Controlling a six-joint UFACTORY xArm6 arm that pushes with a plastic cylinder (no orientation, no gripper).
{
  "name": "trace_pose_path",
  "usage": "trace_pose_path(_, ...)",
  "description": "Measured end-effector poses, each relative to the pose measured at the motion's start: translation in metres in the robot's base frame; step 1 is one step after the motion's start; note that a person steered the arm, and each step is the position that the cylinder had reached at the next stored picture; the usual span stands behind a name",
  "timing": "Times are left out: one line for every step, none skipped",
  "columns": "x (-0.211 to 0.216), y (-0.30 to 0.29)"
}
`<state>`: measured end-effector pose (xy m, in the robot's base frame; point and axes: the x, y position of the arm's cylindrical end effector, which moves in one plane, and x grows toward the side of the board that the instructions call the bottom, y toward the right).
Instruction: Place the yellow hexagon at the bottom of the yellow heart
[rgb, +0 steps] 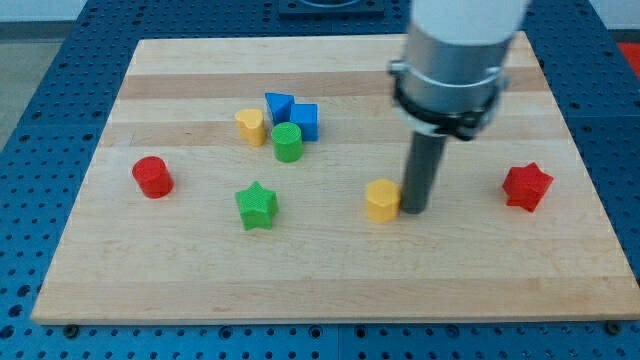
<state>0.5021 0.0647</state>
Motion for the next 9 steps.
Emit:
trace_pose_path(-0.001, -0.058)
trace_pose_path(-0.002, -0.094)
trace_pose_path(0.003, -0.078)
trace_pose_path(0.01, -0.086)
trace_pose_path(0.009, -0.13)
trace_pose_path(0.0, -0.164)
trace_pose_path(-0.01, -0.169)
trace_pose_path(-0.033, -0.17)
trace_pose_path(-0.047, -0.17)
